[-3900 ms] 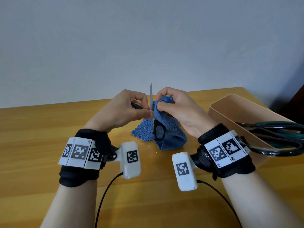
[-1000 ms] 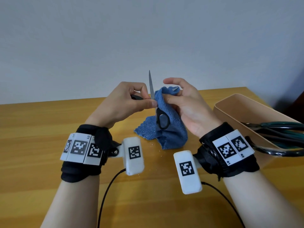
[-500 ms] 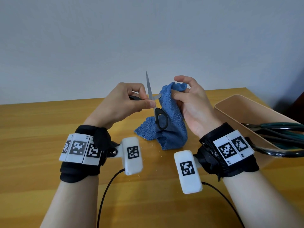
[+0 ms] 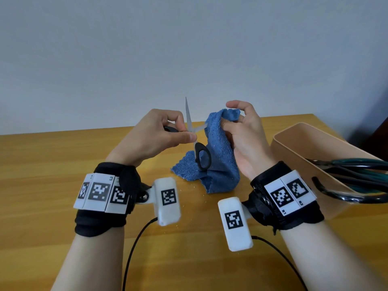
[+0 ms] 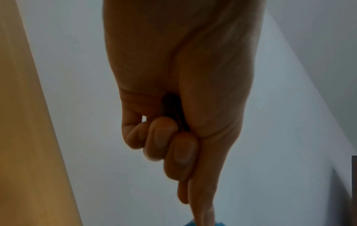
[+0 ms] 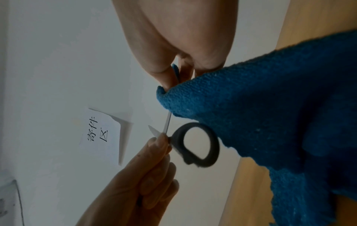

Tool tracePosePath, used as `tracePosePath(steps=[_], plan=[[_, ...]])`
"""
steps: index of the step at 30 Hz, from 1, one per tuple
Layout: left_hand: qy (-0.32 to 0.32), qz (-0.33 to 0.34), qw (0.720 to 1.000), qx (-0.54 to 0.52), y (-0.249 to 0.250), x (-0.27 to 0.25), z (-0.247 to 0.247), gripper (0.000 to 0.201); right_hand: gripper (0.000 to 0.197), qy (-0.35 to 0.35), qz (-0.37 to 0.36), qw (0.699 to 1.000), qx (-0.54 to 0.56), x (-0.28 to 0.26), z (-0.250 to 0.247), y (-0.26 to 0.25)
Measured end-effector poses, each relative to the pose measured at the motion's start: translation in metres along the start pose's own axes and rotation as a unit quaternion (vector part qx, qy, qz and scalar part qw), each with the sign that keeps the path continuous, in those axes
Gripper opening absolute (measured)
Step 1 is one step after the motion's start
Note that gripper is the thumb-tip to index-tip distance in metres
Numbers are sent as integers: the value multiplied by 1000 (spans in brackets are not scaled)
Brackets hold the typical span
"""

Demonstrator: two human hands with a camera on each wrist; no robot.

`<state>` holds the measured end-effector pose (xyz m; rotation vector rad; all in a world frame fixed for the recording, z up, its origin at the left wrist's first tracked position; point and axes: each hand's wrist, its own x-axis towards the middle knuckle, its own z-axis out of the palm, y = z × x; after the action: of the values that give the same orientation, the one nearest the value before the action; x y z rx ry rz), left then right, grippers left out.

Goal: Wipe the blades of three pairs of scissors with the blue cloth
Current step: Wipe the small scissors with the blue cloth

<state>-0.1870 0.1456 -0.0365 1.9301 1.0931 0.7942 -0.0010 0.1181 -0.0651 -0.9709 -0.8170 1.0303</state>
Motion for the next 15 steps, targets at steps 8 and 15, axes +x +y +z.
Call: tracePosePath(steps=[8, 15], plan=[[-3, -24, 999, 29, 4, -4, -11, 33, 27, 44, -46, 997, -33, 11, -23, -8], [34, -50, 995, 81, -7, 3, -10, 34, 24, -44, -153, 981, -115, 1, -2, -8]])
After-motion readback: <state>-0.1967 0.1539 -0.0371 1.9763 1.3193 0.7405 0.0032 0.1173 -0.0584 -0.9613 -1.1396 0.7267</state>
